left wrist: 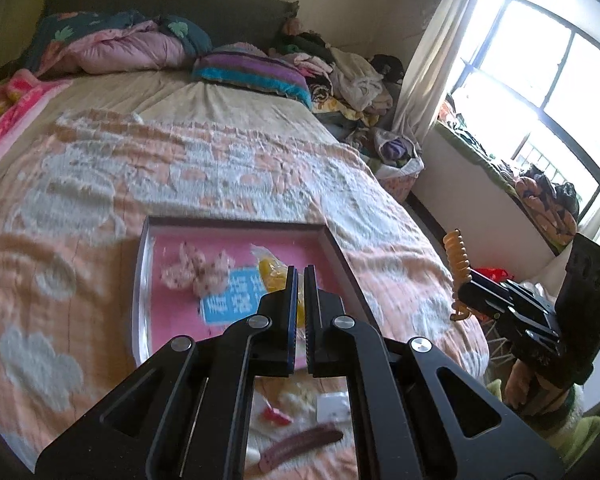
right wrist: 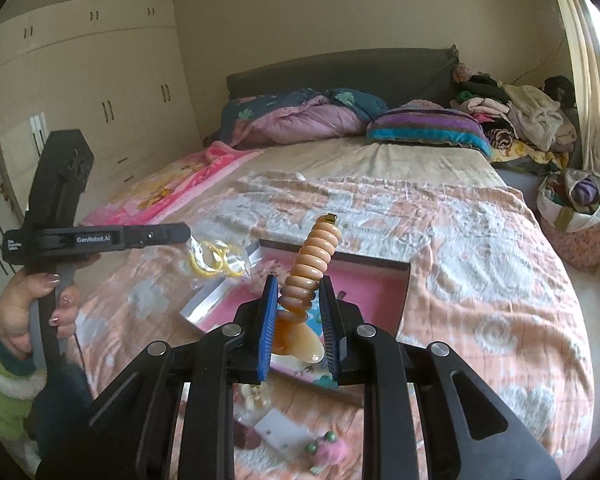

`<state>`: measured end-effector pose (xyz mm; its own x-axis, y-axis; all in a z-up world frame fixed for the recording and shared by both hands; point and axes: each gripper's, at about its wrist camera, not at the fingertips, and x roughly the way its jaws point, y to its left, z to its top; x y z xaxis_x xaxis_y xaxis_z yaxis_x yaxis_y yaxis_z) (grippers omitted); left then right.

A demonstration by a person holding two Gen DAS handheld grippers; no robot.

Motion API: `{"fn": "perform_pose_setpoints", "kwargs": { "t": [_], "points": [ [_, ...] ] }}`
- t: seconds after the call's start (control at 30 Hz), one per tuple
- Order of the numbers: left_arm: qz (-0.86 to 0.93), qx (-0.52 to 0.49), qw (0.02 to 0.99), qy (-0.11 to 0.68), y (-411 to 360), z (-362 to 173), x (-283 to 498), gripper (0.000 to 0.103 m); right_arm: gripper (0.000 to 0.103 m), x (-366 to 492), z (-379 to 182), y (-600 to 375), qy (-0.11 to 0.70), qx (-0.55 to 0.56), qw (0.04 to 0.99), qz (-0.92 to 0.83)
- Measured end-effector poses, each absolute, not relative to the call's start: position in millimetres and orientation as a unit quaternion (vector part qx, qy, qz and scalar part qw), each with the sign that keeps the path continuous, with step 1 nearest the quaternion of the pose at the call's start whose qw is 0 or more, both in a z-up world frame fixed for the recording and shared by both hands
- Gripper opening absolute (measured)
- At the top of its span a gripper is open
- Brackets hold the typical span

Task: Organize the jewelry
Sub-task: 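Drop the yellow ties in the tray with the left while the right holds the spiral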

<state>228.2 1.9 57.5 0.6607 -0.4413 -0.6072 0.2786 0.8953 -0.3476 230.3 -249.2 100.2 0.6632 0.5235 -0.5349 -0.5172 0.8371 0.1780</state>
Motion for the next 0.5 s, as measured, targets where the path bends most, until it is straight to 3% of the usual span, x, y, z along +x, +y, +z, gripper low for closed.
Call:
{"fn": "perform_pose_setpoints", "kwargs": {
  "t": [0.5],
  "points": [
    [-0.173, -0.085, 0.915, 0.355, 5, 46, 264, 0.000, 0.020, 282, 100, -230, 0.295, 0.008, 0.920, 0.258]
  ]
}}
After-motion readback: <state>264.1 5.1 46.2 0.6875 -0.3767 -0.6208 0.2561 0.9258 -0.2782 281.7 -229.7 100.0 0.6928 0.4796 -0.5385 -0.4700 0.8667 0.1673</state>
